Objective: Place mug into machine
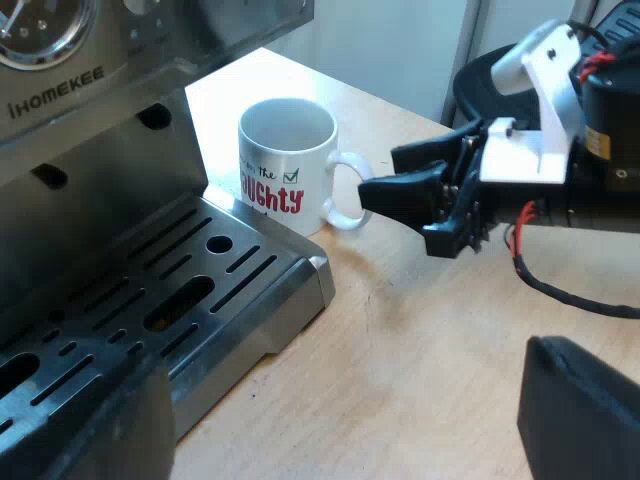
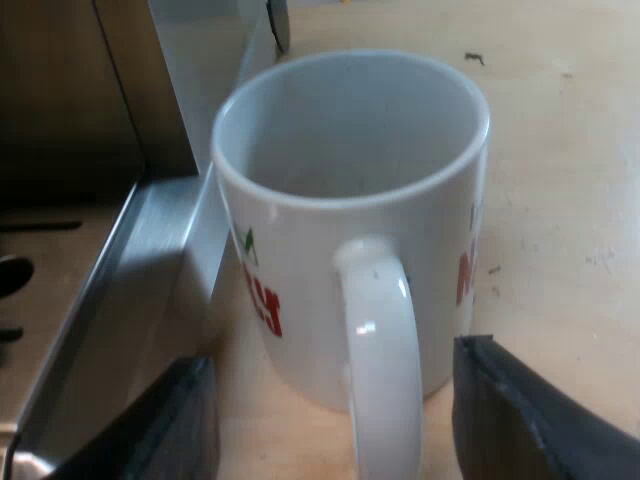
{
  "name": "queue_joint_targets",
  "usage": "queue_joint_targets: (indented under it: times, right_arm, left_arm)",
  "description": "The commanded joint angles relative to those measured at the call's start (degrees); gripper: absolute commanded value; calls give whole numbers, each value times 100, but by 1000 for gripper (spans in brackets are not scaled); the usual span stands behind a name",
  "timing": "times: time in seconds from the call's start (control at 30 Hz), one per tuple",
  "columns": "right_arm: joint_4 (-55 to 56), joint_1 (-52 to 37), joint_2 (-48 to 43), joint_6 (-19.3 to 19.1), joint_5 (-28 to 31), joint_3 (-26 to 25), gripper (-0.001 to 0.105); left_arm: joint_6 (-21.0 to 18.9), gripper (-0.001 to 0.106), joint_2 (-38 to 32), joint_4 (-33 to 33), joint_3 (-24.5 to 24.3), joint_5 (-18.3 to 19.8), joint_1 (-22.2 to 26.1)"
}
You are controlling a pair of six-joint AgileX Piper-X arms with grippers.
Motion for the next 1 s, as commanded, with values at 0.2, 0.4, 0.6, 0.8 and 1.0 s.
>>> queue_joint_targets:
  times: [0.2,0.4,0.6,0.8,1.0]
  right_arm:
    - [1,-30,389,-64,-49,-407,54]
    - [1,-47,649,0,84,-537,54]
    - [-61,-136,817,84,74,-569,54]
    - [-37,-522,814,244,-352,-602,54]
    - [-39,-535,814,207,-370,-602,54]
  left_arm:
    - [-104,71,-38,-112,-52,-52,-20]
    - [-104,71,-38,-112,-52,-52,-20]
    - [-104,71,-38,-112,-52,-52,-20]
    - [-104,71,-38,-112,-52,-52,-20]
    - [-104,71,-38,-112,-52,-52,-20]
